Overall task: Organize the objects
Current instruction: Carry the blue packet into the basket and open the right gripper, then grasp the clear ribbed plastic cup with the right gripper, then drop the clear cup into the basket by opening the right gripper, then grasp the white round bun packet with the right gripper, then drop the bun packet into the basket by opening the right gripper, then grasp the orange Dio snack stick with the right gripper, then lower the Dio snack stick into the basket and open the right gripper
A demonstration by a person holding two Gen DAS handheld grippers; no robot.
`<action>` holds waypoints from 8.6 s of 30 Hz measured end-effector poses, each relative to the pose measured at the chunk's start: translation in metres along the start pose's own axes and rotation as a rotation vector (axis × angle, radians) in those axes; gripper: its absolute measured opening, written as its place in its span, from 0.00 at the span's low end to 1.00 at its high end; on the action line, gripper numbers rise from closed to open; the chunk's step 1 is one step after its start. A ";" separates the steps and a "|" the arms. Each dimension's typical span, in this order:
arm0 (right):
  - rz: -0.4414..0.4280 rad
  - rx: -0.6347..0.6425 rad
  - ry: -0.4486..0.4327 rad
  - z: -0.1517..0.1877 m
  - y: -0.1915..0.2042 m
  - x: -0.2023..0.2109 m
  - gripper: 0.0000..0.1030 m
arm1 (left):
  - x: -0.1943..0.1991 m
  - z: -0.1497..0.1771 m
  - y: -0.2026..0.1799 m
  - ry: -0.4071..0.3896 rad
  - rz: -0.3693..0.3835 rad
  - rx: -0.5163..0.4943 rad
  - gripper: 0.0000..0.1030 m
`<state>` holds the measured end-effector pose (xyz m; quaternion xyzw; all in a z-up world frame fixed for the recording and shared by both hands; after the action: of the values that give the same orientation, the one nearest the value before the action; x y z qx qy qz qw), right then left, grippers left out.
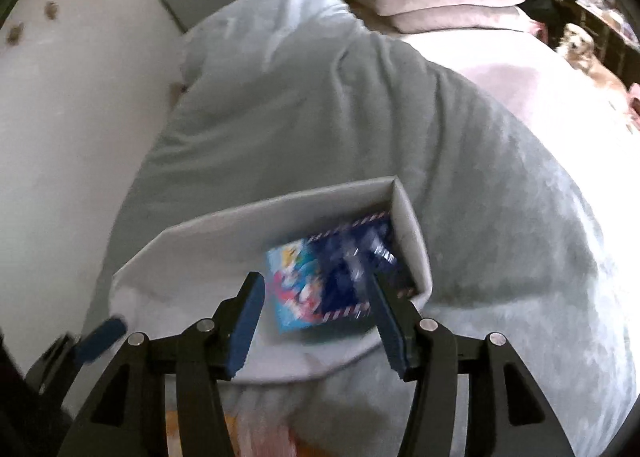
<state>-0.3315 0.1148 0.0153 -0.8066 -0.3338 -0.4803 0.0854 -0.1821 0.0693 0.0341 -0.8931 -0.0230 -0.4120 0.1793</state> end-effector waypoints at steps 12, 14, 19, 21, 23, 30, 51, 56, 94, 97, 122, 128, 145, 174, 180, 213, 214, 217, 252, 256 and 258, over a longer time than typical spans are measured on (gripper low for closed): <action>-0.180 0.099 0.050 0.078 0.044 0.033 0.50 | 0.040 0.048 0.027 -0.033 -0.019 0.060 0.59; -0.145 0.180 0.063 0.079 0.057 0.026 0.50 | 0.040 0.050 0.030 -0.043 -0.045 0.058 0.59; -0.137 0.225 0.142 0.090 0.070 0.001 0.50 | 0.037 0.058 0.041 -0.029 -0.068 0.082 0.59; -0.148 0.215 0.171 0.097 0.068 -0.005 0.50 | 0.036 0.060 0.043 -0.026 -0.047 0.099 0.59; -0.168 0.204 0.190 0.104 0.069 -0.006 0.47 | 0.036 0.061 0.044 -0.026 -0.043 0.105 0.59; -0.196 0.144 0.200 0.116 0.058 -0.003 0.38 | 0.039 0.061 0.047 -0.033 -0.030 0.124 0.59; -0.163 0.033 0.075 0.018 0.058 -0.029 0.38 | -0.009 -0.003 0.056 -0.014 -0.038 0.103 0.59; -0.058 0.023 0.078 0.012 0.052 -0.062 0.38 | -0.029 -0.006 0.070 0.026 -0.059 0.152 0.58; -0.284 -0.027 0.355 0.139 0.096 0.028 0.62 | 0.066 0.097 0.089 -0.133 -0.189 0.162 0.58; -0.275 -0.023 0.337 0.139 0.101 0.028 0.64 | 0.068 0.102 0.089 -0.137 -0.182 0.165 0.58; -0.241 0.079 0.306 0.136 0.126 0.009 0.65 | 0.067 0.110 0.095 -0.131 -0.157 0.187 0.58; -0.232 0.084 0.215 0.120 0.122 0.032 0.61 | 0.067 0.109 0.093 -0.134 -0.148 0.185 0.58; -0.113 0.022 0.085 -0.022 0.083 -0.029 0.63 | 0.013 -0.002 0.055 -0.058 -0.017 0.131 0.58; -0.202 0.096 0.064 0.104 0.041 0.041 0.63 | 0.034 0.100 0.078 -0.046 0.049 0.231 0.58; -0.267 -0.059 0.077 0.144 -0.007 0.037 0.51 | 0.019 0.105 0.066 0.009 0.013 0.161 0.58; -0.358 0.013 0.116 0.156 0.013 0.020 0.20 | 0.015 0.109 0.063 0.019 -0.013 0.125 0.59; -0.348 0.007 0.096 0.155 0.012 0.023 0.20 | 0.015 0.109 0.063 0.020 -0.013 0.125 0.59; -0.294 -0.002 0.012 0.149 -0.003 0.040 0.20 | 0.015 0.109 0.063 0.020 -0.013 0.125 0.59; -0.376 -0.188 -0.163 0.050 0.004 0.062 0.16 | 0.078 0.011 0.026 -0.471 -0.071 0.002 0.93; -0.432 -0.189 -0.149 -0.009 0.031 0.044 0.19 | 0.042 -0.026 0.031 -0.259 -0.112 0.088 0.90; -0.366 -0.145 -0.101 -0.026 0.040 0.030 0.23 | 0.036 -0.029 0.036 -0.235 -0.156 0.108 0.82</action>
<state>-0.3155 0.0859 0.0611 -0.7596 -0.4431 -0.4697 -0.0785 -0.1721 0.0217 0.0671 -0.9199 -0.1350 -0.3152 0.1904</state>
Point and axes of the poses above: each gripper's, at about its wrist camera, not at the fingertips, and x roughly against the way its jaws point, y to its left, z to its underside, the point moved 6 cm from there along -x, roughly the way its jaws point, and after that the axes turned 13 degrees about x, right-handed, at the moved point
